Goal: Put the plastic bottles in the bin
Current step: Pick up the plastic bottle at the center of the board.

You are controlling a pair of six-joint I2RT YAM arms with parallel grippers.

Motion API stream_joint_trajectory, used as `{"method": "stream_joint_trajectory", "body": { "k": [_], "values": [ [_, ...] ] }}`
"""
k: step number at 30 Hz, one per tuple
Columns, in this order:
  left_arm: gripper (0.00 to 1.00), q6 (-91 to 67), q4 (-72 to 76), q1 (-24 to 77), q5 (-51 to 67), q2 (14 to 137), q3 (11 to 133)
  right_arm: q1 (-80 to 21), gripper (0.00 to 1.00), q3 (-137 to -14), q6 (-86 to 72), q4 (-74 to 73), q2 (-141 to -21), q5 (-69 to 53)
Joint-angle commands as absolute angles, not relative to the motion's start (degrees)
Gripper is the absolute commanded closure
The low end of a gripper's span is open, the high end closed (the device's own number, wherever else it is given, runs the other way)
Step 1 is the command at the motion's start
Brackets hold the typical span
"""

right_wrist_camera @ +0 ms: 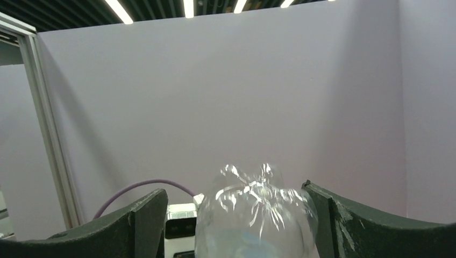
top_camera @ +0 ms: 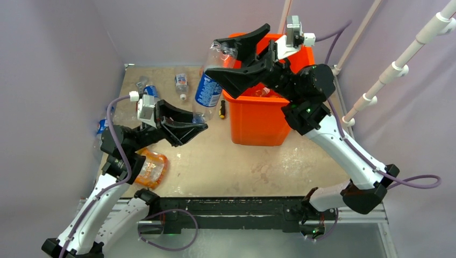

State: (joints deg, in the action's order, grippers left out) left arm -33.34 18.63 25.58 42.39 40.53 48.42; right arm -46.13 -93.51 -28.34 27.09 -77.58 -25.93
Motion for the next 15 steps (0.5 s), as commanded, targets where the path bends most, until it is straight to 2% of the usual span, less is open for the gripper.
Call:
{"method": "stream_joint_trajectory", "body": {
  "k": [1, 5, 7, 12, 15],
  "values": [
    [1.00, -33.0, 20.0, 25.6, 43.8, 40.8, 51.0, -46.4, 0.01, -100.6, -26.8, 19.4, -80.2, -27.4],
    [1.00, -33.1, 19.8, 25.6, 43.7, 40.5, 51.2, -46.4, 0.01, -104.6, -26.6, 12.5, -82.0, -26.0],
    [1.00, -33.1, 19.7, 25.6, 43.7, 40.3, 51.2, -46.4, 0.06, -105.3, -26.8, 10.7, -82.1, -25.4],
    [1.00, -32.3, 18.5, 25.6, 43.2, 39.7, 51.6, -46.4, 0.27, -103.9, -27.7, 8.9, -80.1, -24.5],
    [1.00, -32.2, 18.4, 25.6, 42.3, 39.2, 51.5, -46.4, 0.46, -102.1, -28.2, 9.1, -78.1, -23.8]
  ]
}}
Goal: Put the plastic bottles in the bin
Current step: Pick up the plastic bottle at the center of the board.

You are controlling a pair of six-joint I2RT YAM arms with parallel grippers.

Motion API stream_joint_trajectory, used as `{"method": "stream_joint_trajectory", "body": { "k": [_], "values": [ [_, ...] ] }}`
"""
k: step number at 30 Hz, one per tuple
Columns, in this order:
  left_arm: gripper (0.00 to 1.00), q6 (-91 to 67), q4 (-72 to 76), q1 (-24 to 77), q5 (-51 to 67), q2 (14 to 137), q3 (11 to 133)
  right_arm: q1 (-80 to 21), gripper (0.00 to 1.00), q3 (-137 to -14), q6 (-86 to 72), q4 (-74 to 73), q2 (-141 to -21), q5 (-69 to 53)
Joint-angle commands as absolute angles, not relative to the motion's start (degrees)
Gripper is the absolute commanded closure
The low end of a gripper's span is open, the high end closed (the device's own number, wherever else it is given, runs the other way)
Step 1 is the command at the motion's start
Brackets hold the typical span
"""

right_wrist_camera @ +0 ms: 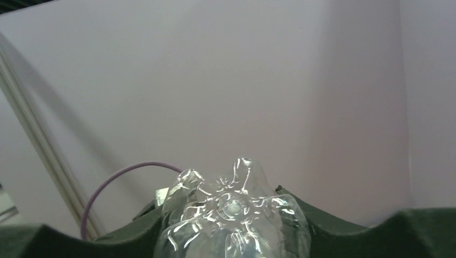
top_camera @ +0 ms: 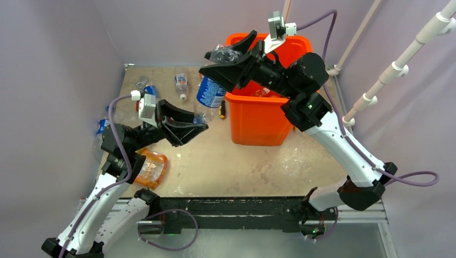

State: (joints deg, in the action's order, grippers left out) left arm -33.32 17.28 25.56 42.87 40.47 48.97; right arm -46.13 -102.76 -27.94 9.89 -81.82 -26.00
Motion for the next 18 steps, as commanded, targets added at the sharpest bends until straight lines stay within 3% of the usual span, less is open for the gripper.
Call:
{"method": "stream_joint_trajectory", "body": {
  "k": [1, 3, 4, 5, 9, 12, 18],
  "values": [
    [1.00, -32.4, 18.4, 25.6, 41.8, 39.1, 51.5, -46.5, 0.52, -101.4, -28.4, 9.4, -77.4, -23.7],
    [0.87, -33.1, 19.2, 25.6, 40.9, 38.9, 51.3, -46.5, 0.63, -99.9, -28.8, 10.5, -76.1, -23.6],
    [0.71, -33.6, 19.9, 25.6, 40.3, 38.9, 51.2, -46.4, 0.67, -98.8, -29.1, 11.6, -75.3, -23.5],
    [0.48, -34.4, 20.5, 25.6, 38.8, 38.7, 51.1, -46.4, 0.70, -97.4, -29.3, 13.2, -74.4, -23.4],
    [0.09, -38.8, 27.2, 25.6, 31.3, 37.2, 48.7, -46.4, 0.72, -87.8, -33.2, 28.2, -70.0, -22.7],
    [0.04, -44.5, 40.3, 25.6, 25.4, 36.1, 44.2, -46.4, 0.73, -78.1, -38.2, 46.1, -66.3, -20.9],
    [0.01, -56.0, 62.3, 25.6, 15.0, 39.6, 39.3, -46.4, 0.81, -69.1, -43.8, 68.5, -65.8, -16.8]
  ]
}}
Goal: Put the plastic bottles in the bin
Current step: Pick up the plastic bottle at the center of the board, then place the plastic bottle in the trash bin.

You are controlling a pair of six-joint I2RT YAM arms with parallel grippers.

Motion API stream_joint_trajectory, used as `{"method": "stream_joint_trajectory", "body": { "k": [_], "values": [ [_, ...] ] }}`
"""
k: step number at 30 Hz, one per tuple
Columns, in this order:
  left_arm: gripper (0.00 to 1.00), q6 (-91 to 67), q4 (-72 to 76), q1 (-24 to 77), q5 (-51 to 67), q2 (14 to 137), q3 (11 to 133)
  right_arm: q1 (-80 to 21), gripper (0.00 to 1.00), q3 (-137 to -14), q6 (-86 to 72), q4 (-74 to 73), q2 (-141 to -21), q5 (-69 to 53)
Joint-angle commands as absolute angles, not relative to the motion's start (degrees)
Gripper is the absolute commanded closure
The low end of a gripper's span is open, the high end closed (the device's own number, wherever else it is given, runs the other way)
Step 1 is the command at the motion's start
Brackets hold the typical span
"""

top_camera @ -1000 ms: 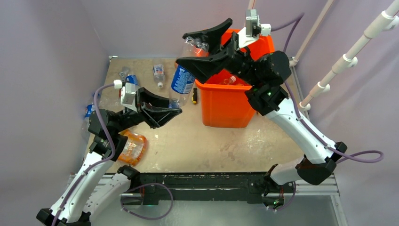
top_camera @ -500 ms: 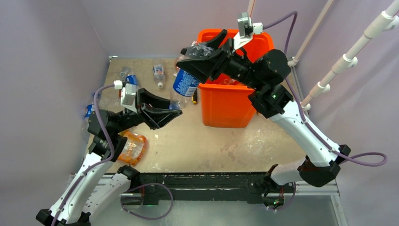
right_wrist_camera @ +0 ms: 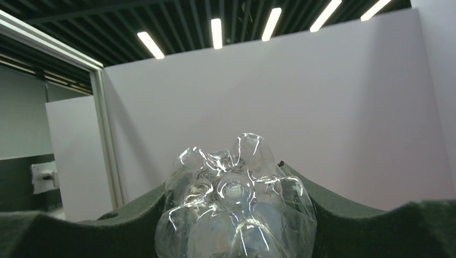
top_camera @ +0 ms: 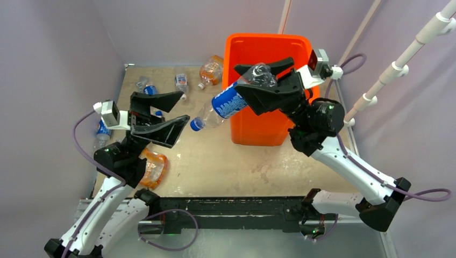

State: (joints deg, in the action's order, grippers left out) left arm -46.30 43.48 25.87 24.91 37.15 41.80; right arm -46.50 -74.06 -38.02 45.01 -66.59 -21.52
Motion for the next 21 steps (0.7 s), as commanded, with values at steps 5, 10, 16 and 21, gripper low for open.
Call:
{"method": "stream_joint_trajectory", "body": {
  "k": [5, 10, 16, 21],
  "values": [
    [0.01, -65.9, 74.7, 25.6, 4.9, 41.7, 33.6, -46.4, 0.88, -62.9, -46.2, 85.6, -65.7, -8.8],
    [0.01, -71.7, 82.1, 25.6, 9.7, 46.9, 32.7, -46.4, 0.91, -64.2, -46.6, 92.8, -68.9, -6.7],
    [0.01, -77.9, 93.7, 26.0, 15.0, 56.2, 36.5, -47.3, 0.93, -67.9, -48.6, 98.4, -75.6, -5.0],
    [0.01, -76.8, 95.6, 28.9, 20.5, 61.1, 41.6, -49.2, 0.94, -68.8, -48.3, 101.4, -79.1, -3.5]
  ]
}}
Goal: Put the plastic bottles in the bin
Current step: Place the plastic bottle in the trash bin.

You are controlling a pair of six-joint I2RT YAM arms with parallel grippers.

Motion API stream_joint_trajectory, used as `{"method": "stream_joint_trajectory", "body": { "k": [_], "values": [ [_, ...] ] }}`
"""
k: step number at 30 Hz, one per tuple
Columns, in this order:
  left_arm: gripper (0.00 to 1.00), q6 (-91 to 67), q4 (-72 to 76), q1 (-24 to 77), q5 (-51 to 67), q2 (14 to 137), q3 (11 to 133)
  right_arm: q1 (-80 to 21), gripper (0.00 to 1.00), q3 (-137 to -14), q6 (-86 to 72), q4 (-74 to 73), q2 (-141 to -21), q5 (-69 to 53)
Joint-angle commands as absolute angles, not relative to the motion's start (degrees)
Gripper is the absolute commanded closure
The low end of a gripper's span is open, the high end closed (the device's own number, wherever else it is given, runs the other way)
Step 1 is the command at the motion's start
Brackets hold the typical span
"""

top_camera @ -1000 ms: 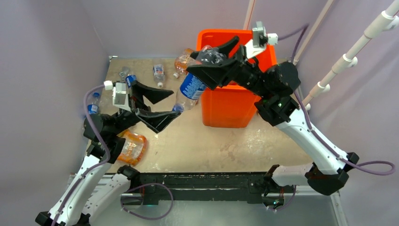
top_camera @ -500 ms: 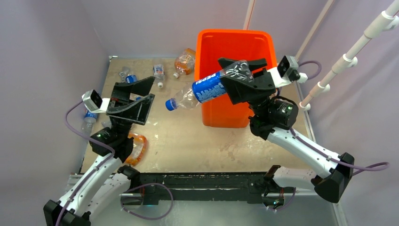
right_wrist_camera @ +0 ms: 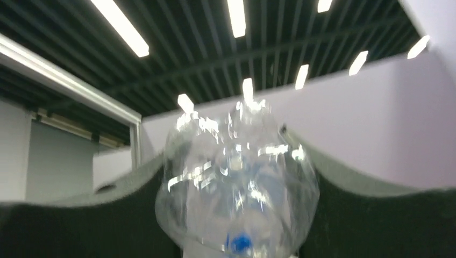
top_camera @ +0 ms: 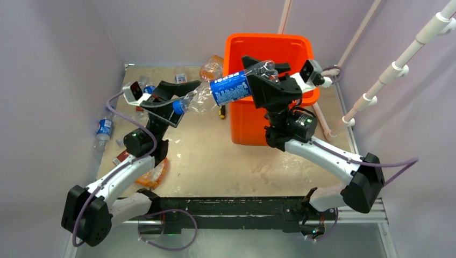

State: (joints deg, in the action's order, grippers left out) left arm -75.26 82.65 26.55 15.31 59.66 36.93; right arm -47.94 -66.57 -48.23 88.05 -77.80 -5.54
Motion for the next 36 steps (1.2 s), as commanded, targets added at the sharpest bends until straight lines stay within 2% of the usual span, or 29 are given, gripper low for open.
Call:
{"method": "stream_joint_trajectory", "body": {
  "k": [1, 6, 16, 27, 32, 34, 36],
  "values": [
    [0.01, -75.9, 96.4, 29.8, 20.2, 61.5, 41.5, -49.4, 0.94, -68.8, -48.0, 101.2, -79.3, -3.3],
    [0.01, -71.2, 97.2, 34.0, 21.2, 61.7, 41.9, -49.7, 0.94, -67.6, -47.3, 101.8, -80.1, -1.1],
    [0.01, -68.1, 99.1, 35.1, 18.8, 60.8, 37.4, -49.7, 0.94, -67.5, -40.9, 100.2, -76.7, 1.1],
    [0.01, -64.8, 98.9, 39.7, 18.6, 66.0, 47.2, -49.9, 0.94, -64.6, -45.1, 99.2, -78.4, 0.1],
    [0.01, -62.9, 99.2, 41.0, 17.4, 66.1, 49.3, -49.9, 0.93, -61.3, -43.6, 96.4, -75.7, -1.1],
    [0.03, -61.6, 98.7, 41.3, 16.0, 65.8, 49.8, -49.9, 0.93, -59.8, -42.9, 95.3, -74.6, -1.2],
    [0.12, -60.7, 97.8, 41.5, 14.3, 65.7, 50.2, -49.9, 0.93, -57.9, -42.3, 94.9, -73.5, -1.3]
  ]
}}
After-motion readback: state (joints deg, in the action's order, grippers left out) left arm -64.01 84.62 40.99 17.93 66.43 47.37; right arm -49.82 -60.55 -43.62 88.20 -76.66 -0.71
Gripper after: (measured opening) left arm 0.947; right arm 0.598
